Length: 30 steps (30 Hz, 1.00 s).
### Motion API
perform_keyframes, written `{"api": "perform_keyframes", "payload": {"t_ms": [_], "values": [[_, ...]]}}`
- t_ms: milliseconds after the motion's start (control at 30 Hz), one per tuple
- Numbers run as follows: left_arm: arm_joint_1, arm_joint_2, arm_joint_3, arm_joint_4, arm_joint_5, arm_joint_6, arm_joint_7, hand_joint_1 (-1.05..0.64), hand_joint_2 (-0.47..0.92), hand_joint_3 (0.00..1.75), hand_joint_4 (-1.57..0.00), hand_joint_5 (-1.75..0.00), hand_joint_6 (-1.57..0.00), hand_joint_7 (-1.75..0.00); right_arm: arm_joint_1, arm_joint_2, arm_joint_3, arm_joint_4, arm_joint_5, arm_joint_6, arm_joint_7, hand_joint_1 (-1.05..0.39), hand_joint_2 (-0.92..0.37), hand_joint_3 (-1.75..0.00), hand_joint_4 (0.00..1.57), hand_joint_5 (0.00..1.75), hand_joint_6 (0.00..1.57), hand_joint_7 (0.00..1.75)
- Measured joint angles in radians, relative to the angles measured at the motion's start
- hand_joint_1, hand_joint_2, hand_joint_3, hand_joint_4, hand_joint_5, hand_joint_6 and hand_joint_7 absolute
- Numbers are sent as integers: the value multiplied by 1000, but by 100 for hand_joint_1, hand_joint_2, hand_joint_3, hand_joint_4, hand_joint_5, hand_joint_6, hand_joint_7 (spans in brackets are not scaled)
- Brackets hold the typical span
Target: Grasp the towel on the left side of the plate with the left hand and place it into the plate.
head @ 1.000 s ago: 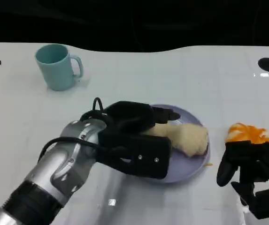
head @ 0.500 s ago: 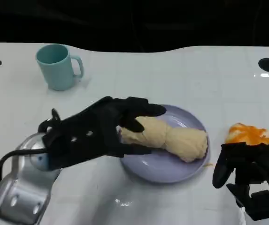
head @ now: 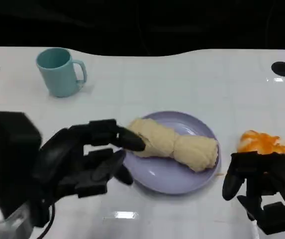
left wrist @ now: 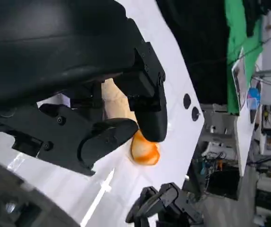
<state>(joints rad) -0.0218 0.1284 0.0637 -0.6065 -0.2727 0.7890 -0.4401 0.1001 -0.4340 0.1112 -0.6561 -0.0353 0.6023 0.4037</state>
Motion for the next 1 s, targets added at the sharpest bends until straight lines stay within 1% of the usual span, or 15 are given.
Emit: {"api": "perform_keyframes", "payload": {"t_ms": [67, 100, 233, 300, 367, 533, 667, 1000], "values": [[30, 10, 36, -30, -54, 31, 3, -15, 50, 123, -74, -161, -73, -137, -1, 0, 3, 1, -1, -1, 0, 3, -56, -109, 70, 175, 68, 148], [43, 13, 52, -48, -77, 52, 10, -13, 53, 123, -75, -161, -73, -138, -1, 0, 4, 1, -2, -1, 0, 3, -57, -109, 70, 175, 68, 147], [78, 15, 103, -101, -155, 140, 54, -9, 58, 120, -76, -166, -74, -143, -2, 0, 7, 1, 0, 1, 0, 4, -57, -108, 69, 175, 68, 148], [92, 15, 108, -113, -177, 154, 71, -9, 57, 122, -74, -172, -75, -147, -2, 0, 6, 1, 2, 2, 0, 4, -58, -108, 69, 175, 68, 148], [102, 11, 113, -117, -199, 164, 98, -9, 57, 123, -74, -174, -75, -147, -1, 0, 4, 1, 2, 2, 0, 4, -58, -108, 69, 175, 68, 148], [120, 8, 113, -115, -215, 172, 142, -11, 55, 130, -81, -175, -75, -157, 3, -3, -2, 4, 1, 0, 0, 4, -57, -108, 70, 175, 68, 148], [113, 14, 110, -69, -218, 173, 160, -12, 56, 127, -79, -175, -70, -166, 4, -4, -3, 12, 0, -14, 0, 4, -58, -108, 70, 174, 68, 147], [105, 27, 95, -17, -219, 171, 172, -10, 58, 125, -79, -175, -69, -166, 18, -8, -3, 40, -18, -65, 0, 4, -59, -106, 70, 175, 68, 147]]}}
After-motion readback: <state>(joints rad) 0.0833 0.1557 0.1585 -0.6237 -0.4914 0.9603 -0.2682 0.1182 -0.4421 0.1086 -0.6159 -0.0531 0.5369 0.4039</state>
